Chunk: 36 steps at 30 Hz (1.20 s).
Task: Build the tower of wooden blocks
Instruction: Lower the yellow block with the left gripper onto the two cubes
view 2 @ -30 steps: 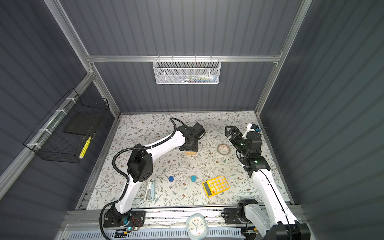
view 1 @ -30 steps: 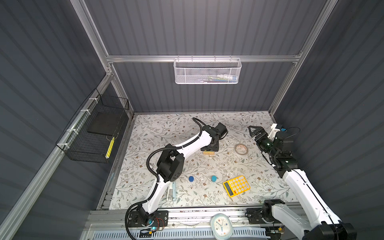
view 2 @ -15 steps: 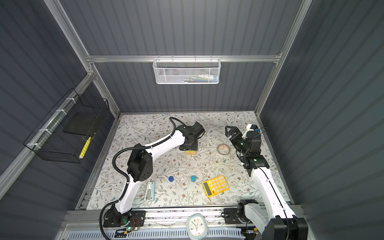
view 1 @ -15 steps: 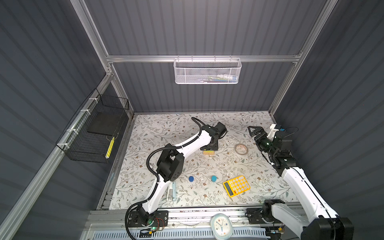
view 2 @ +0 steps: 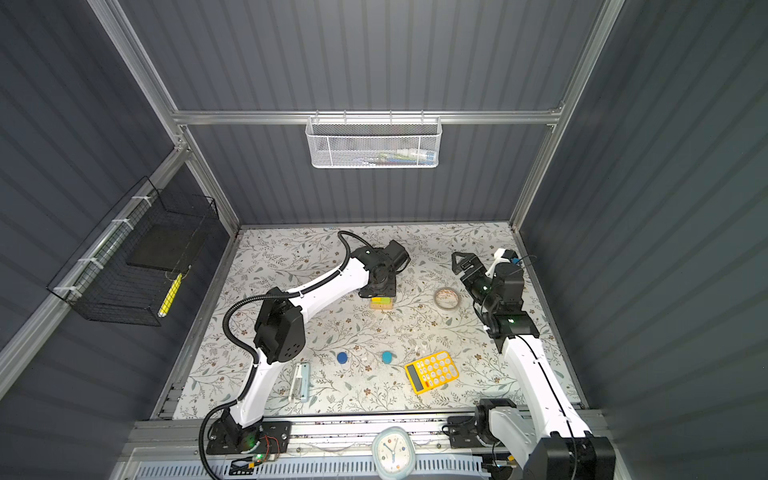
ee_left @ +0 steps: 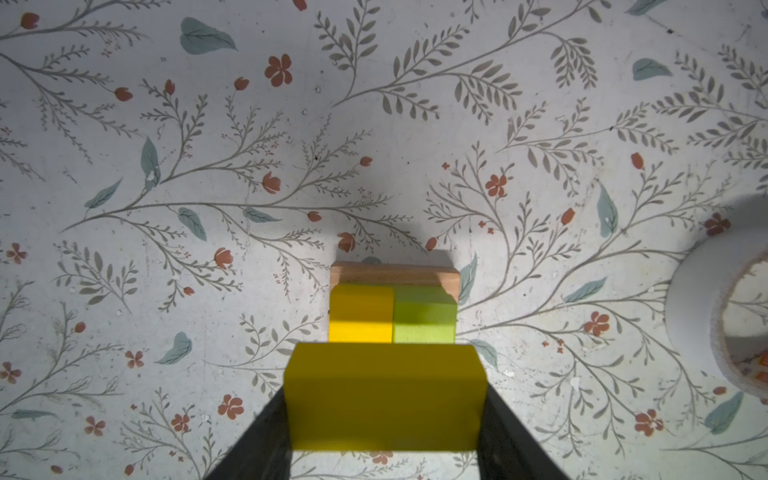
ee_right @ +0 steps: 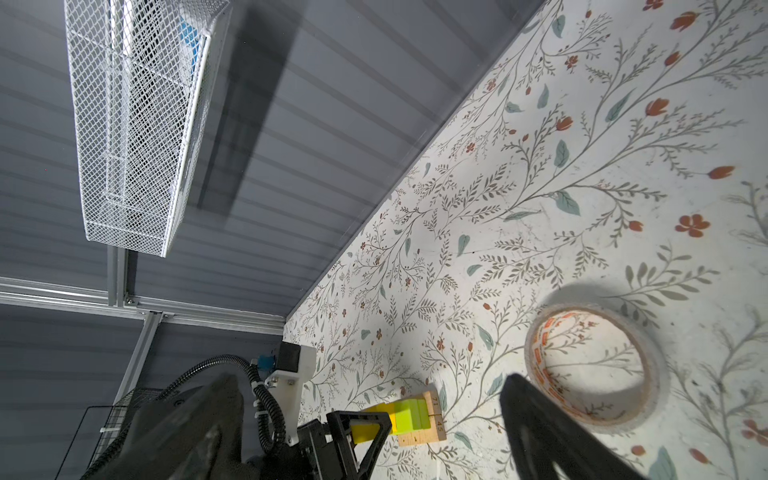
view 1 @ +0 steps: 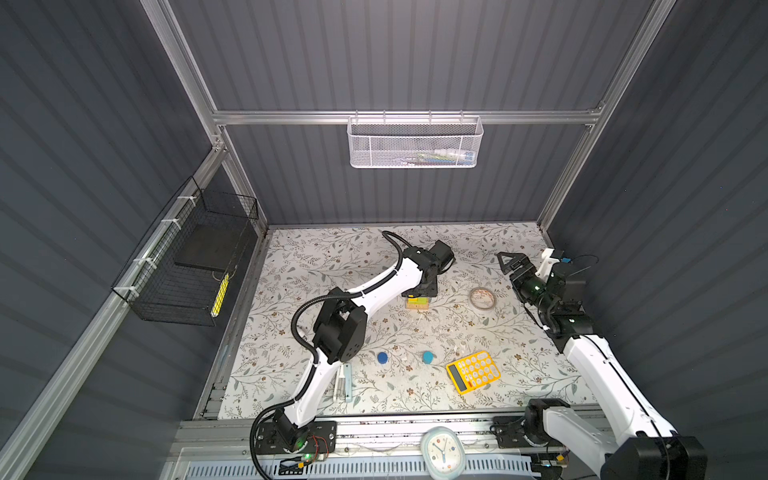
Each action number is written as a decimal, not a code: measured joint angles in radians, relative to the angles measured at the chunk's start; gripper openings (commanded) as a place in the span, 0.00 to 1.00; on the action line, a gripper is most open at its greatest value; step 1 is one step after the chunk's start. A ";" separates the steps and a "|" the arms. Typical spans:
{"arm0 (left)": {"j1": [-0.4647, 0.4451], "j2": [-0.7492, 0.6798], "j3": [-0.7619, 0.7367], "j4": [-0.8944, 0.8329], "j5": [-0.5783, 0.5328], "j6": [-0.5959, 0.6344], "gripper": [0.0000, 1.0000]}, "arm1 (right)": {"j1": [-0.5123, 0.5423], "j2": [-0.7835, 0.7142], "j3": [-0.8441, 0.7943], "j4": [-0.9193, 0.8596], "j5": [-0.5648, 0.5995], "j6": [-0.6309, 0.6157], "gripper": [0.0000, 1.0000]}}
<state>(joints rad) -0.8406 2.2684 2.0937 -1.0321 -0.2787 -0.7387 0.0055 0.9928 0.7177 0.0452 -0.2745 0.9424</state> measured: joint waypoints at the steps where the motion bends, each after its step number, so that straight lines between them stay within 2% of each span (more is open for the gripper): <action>1: 0.000 0.002 0.000 0.000 0.000 0.000 0.51 | 0.000 0.000 0.000 0.000 -0.001 0.000 0.99; 13: 0.005 0.064 0.034 0.000 -0.002 0.000 0.51 | -0.009 -0.003 -0.005 0.000 -0.012 0.000 0.99; 36: 0.011 0.077 0.065 -0.001 0.002 0.001 0.53 | -0.016 -0.002 -0.005 0.008 -0.018 0.005 0.99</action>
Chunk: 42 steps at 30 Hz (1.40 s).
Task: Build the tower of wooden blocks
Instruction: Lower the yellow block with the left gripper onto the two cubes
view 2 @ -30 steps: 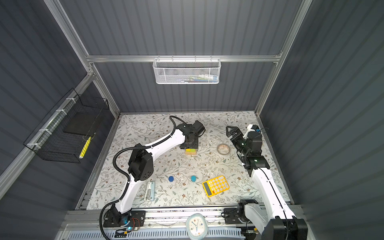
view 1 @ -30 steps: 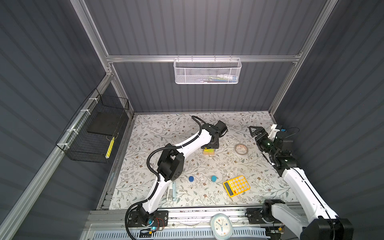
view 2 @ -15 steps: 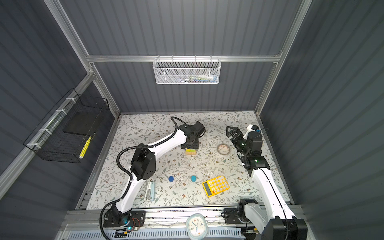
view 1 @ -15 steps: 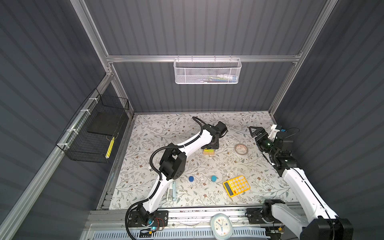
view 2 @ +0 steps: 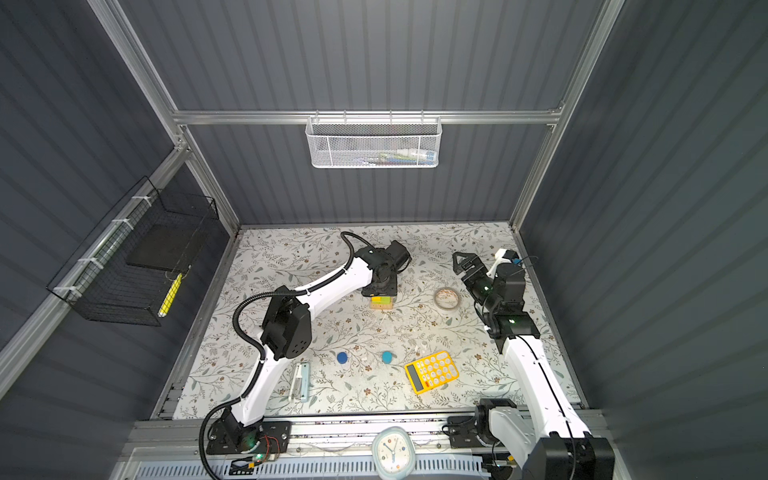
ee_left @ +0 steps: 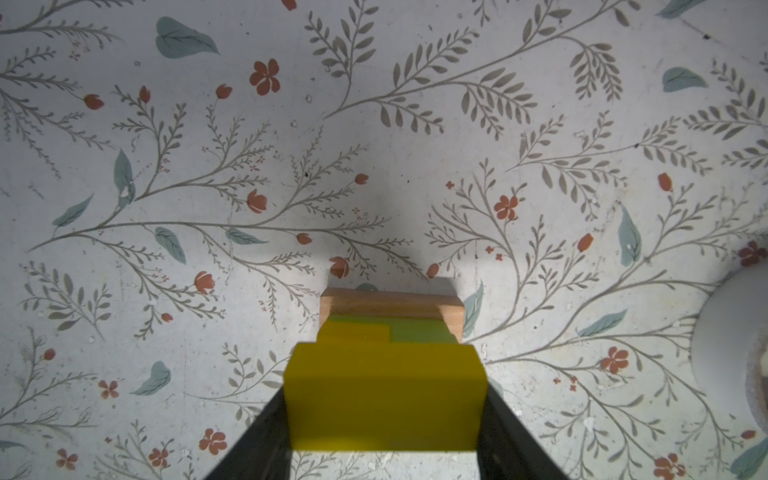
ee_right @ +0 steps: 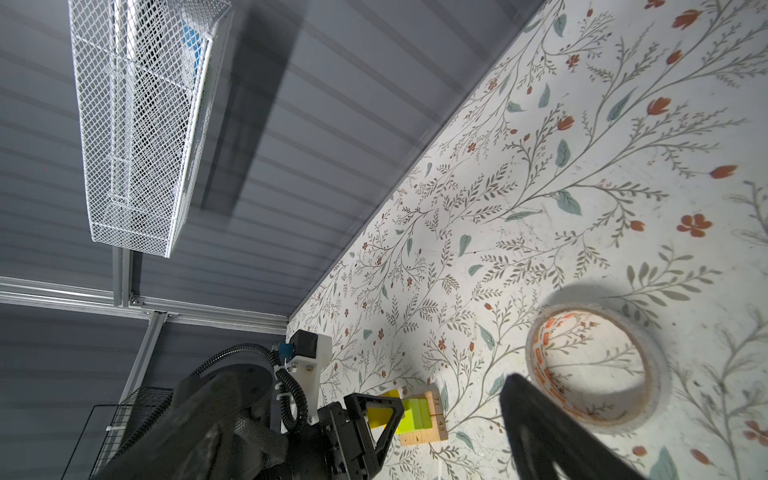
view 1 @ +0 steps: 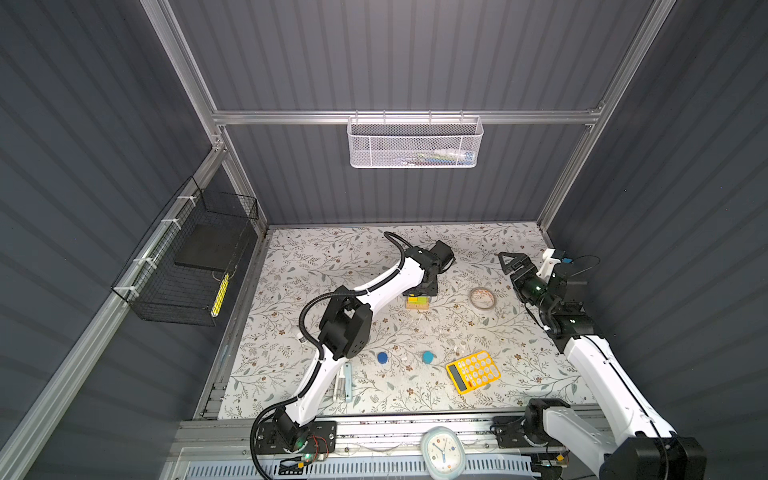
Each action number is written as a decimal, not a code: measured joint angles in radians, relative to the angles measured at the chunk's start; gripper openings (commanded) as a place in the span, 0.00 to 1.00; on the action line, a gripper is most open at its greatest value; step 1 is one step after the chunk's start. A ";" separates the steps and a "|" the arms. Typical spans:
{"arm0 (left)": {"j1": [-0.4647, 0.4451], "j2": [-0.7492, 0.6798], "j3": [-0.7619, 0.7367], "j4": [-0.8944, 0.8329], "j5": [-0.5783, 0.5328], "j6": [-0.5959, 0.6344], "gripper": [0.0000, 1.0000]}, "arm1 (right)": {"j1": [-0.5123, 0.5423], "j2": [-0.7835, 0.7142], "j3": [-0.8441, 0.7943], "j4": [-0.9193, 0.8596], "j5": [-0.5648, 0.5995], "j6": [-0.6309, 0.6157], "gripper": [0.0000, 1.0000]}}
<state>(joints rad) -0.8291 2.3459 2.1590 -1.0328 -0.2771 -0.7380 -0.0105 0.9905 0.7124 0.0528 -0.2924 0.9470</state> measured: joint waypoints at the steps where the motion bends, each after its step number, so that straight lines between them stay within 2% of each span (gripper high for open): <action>1: 0.000 0.002 0.000 0.000 0.000 0.000 0.53 | 0.000 0.000 0.000 0.000 0.000 0.000 0.99; 42: 0.000 0.005 -0.019 0.002 0.008 0.000 0.54 | -0.004 0.000 -0.006 0.003 -0.018 0.016 0.99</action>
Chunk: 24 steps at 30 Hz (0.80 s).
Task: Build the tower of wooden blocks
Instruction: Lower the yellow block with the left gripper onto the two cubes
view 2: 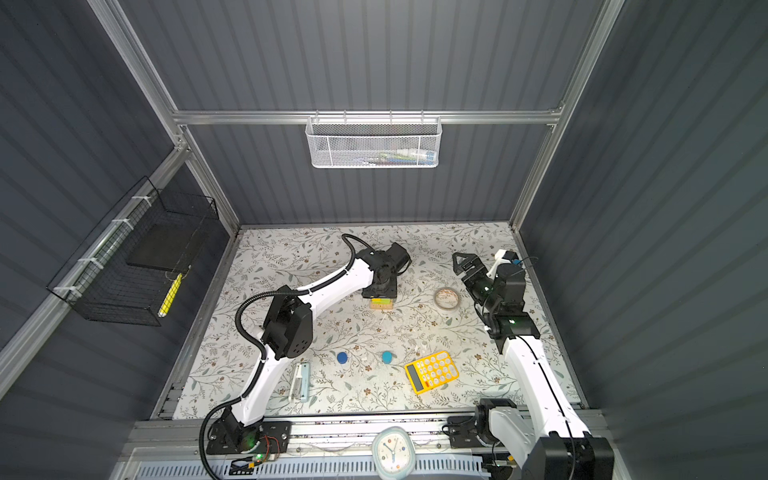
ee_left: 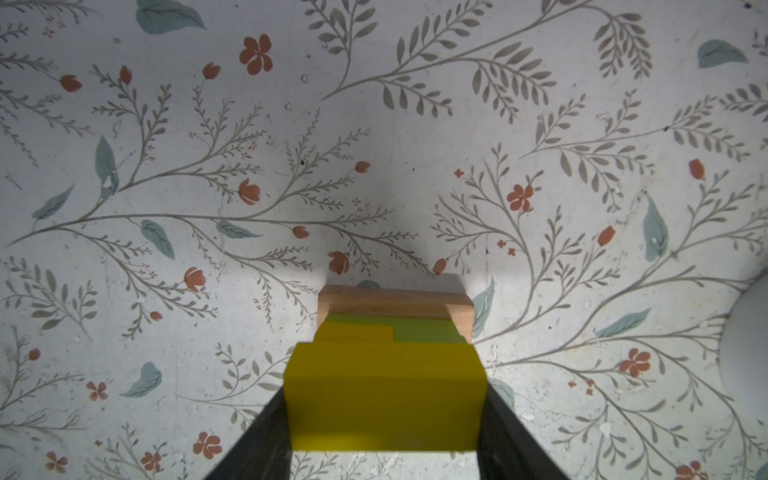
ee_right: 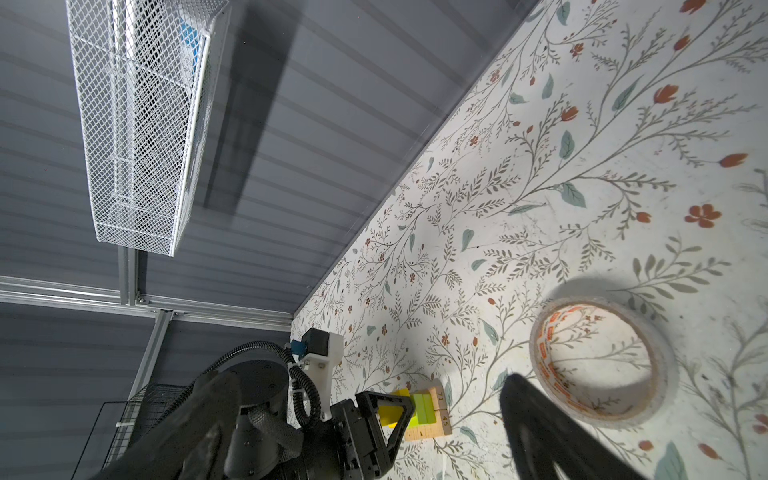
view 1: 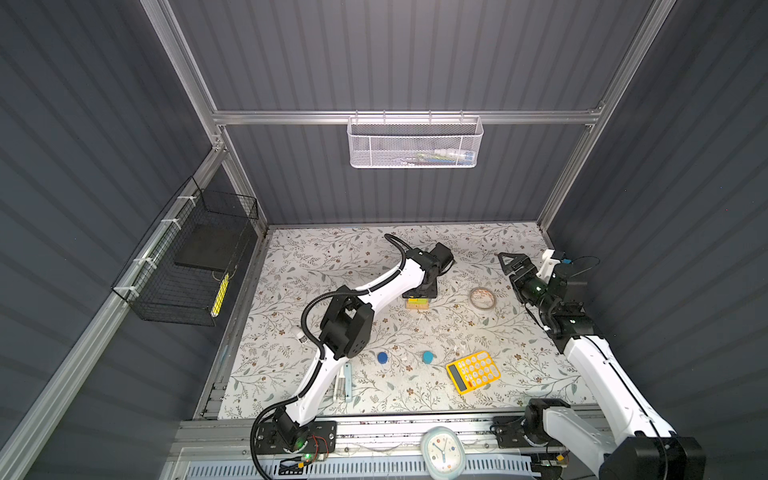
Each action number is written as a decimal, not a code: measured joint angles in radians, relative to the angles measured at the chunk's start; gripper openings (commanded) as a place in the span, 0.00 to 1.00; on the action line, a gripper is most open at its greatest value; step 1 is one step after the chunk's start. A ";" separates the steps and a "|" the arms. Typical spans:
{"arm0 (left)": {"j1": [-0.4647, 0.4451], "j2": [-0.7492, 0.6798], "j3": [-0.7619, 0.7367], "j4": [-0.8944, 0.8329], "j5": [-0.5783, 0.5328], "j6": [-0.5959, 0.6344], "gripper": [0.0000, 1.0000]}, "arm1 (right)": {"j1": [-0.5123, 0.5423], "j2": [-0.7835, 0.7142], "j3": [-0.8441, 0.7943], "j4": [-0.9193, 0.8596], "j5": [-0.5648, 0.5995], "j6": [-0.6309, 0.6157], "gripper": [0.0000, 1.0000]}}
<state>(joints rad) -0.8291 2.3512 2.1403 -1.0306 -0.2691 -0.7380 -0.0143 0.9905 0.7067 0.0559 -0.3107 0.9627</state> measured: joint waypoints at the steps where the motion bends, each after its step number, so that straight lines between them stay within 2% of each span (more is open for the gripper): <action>1: 0.000 0.000 0.000 0.001 0.000 0.000 0.55 | 0.000 0.000 0.000 0.000 0.000 0.000 0.99; 24: 0.000 0.000 0.000 0.002 0.012 0.001 0.68 | 0.000 0.000 0.000 0.003 -0.004 0.003 0.99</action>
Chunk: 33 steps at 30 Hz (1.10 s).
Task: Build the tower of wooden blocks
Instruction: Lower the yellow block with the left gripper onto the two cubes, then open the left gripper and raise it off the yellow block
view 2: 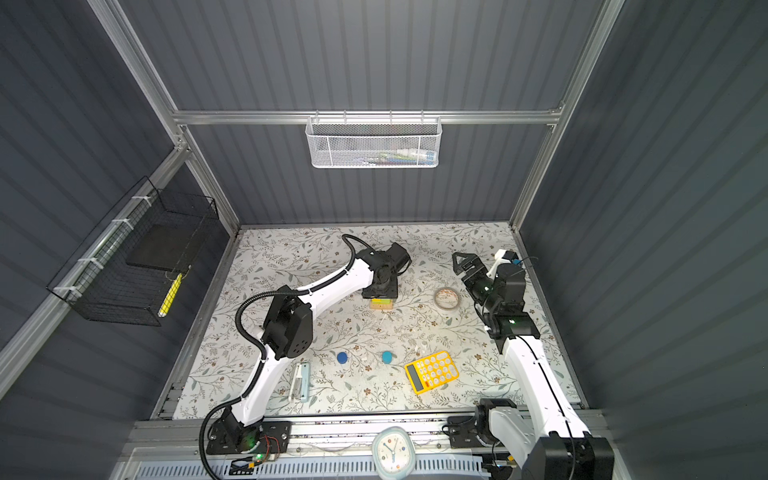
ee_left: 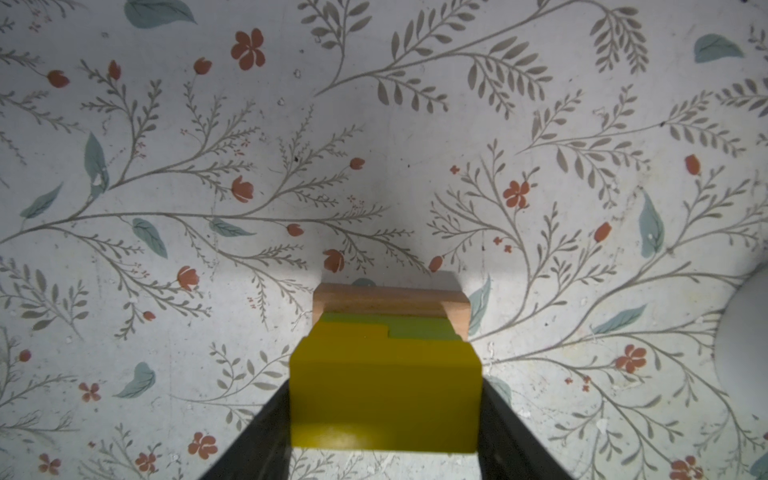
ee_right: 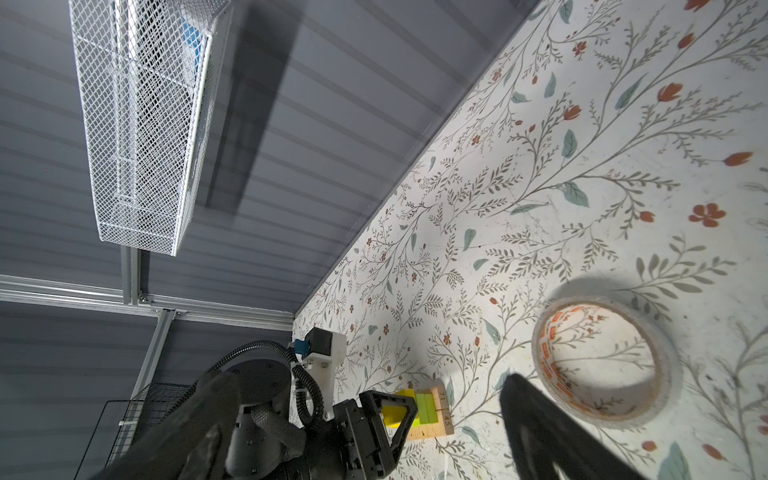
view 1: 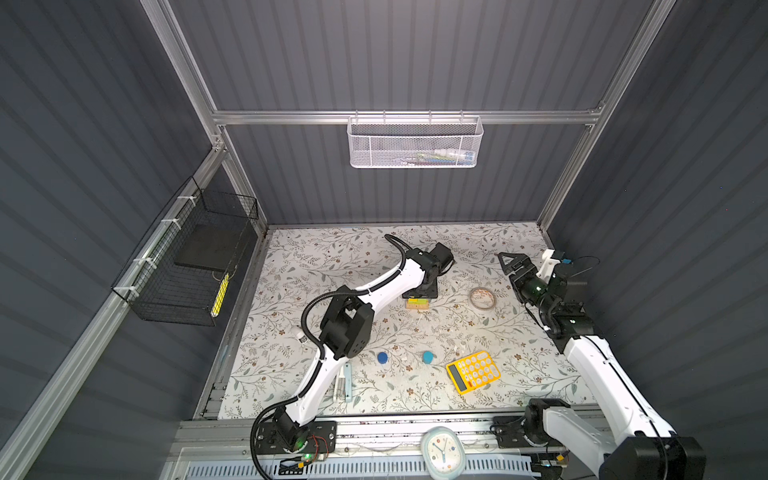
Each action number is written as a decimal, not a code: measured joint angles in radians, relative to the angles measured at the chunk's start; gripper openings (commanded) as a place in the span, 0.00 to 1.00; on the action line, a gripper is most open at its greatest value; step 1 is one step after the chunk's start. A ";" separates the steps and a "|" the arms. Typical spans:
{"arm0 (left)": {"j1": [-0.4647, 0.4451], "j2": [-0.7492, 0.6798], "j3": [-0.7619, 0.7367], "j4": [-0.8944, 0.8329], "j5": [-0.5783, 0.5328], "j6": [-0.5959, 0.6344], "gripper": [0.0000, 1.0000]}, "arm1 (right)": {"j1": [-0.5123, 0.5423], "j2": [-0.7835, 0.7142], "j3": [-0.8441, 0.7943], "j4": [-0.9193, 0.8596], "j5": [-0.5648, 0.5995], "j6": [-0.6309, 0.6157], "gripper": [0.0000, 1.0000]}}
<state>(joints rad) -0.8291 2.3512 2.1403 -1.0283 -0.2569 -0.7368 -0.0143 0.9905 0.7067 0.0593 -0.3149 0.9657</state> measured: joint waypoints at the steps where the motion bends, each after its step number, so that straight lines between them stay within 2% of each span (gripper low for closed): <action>1: 0.000 0.000 0.000 0.000 0.000 0.000 0.69 | 0.000 0.000 0.000 0.000 0.000 0.000 0.99; 13: 0.000 0.000 0.000 0.000 0.006 0.000 0.70 | 0.000 0.001 0.000 0.000 0.000 0.000 0.99; 26: 0.000 -0.002 0.000 0.000 0.006 0.019 0.81 | 0.000 0.002 -0.005 0.000 0.000 0.000 0.99; 33: 0.000 -0.080 -0.028 0.004 0.003 0.028 0.83 | 0.000 0.009 -0.005 -0.001 0.000 -0.001 0.99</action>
<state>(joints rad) -0.8291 2.2707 2.1124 -1.0241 -0.2543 -0.7086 -0.0143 0.9997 0.7013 0.0586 -0.3145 0.9646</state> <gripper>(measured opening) 0.832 0.992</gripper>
